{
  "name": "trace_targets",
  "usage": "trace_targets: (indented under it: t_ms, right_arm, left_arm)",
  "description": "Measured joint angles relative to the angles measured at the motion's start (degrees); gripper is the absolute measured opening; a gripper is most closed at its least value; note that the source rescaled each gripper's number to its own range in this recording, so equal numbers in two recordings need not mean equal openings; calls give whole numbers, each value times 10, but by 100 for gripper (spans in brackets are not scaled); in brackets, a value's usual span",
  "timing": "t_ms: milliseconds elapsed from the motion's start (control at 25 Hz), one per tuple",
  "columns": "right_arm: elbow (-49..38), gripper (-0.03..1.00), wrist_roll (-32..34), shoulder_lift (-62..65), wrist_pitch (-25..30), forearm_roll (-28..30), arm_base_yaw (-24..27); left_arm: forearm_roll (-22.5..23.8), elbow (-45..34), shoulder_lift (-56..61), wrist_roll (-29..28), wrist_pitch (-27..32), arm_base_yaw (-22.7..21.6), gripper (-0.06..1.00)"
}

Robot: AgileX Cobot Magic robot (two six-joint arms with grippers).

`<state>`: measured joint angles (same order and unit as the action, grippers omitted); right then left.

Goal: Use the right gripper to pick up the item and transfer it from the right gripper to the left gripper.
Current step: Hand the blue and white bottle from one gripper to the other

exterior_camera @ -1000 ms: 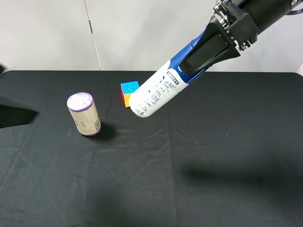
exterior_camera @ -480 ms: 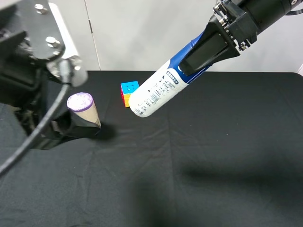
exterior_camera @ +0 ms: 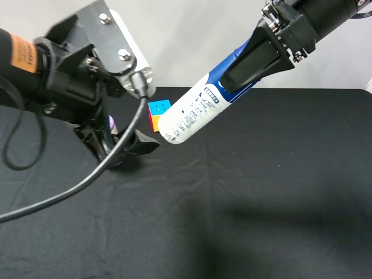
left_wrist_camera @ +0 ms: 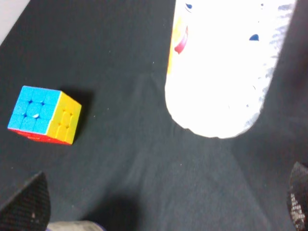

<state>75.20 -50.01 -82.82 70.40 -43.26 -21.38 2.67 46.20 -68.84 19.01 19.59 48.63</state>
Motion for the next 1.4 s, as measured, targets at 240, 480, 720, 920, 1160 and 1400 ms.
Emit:
trace_targets:
  t_ms: [240, 480, 720, 920, 1160, 1400]
  right_arm:
    - [0, 0, 0, 0, 0, 0, 0]
    - [0, 0, 0, 0, -2, 0, 0]
    - [0, 0, 0, 0, -6, -1, 0]
    - [0, 0, 0, 0, -6, -2, 0]
    - [0, 0, 0, 0, -4, -22, 0]
    - [0, 0, 5, 0, -4, -40, 0]
  left_arm:
    - [-6, 23, -36, 2, -25, 0, 96]
    - [-8, 63, -65, 15, -34, 1, 96]
    - [-8, 85, -91, 41, -36, 41, 96]
    - [-9, 88, -109, 47, -37, 60, 96]
    - [-9, 91, -121, 47, -64, 60, 96]
    - [-18, 91, -140, 47, -70, 60, 96]
